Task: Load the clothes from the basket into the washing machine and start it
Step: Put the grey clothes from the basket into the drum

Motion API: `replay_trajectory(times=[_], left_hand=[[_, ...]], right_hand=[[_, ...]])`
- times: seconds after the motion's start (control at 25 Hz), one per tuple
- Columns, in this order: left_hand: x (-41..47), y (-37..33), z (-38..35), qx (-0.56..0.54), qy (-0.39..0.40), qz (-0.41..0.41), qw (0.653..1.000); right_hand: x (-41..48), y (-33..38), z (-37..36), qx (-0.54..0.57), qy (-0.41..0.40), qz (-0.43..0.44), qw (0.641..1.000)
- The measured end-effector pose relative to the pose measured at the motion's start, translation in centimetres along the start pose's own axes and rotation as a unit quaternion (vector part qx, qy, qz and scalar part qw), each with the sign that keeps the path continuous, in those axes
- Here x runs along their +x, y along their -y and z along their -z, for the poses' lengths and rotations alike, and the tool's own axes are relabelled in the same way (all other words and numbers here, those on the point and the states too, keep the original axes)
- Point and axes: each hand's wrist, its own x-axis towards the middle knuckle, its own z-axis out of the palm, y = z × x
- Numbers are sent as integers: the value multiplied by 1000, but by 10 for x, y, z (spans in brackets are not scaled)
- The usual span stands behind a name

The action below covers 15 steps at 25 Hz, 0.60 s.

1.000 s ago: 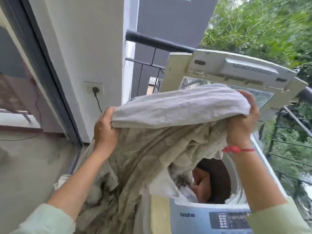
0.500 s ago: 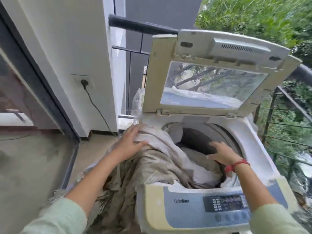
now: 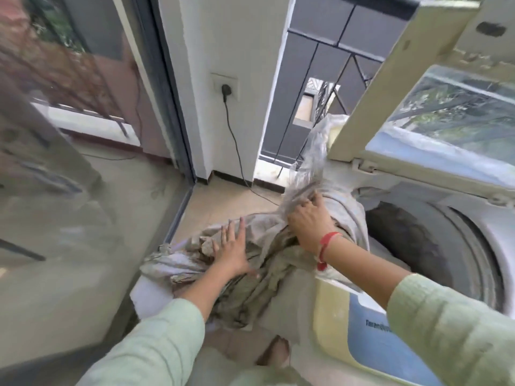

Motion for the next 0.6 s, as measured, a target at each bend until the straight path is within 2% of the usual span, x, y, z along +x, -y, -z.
replay_trajectory(times=[0.12, 0.2, 0.28, 0.4, 0.6], left_hand=[[8, -14, -10, -35, -9, 0, 999], [11, -20, -20, -78, -36, -2, 996], [15, -27, -27, -159, -96, 0, 983], [25, -48, -9, -222, -214, -98, 946], [5, -123, 97, -270, -398, -213, 851]], right_hand=[[-23, -21, 8, 92, -99, 12, 991], [-45, -46, 19, 169, -173, -32, 970], [-71, -76, 32, 265, -249, -93, 927], [-101, -119, 48, 344, -349, -165, 856], [-140, -182, 45, 396, -484, -293, 723]])
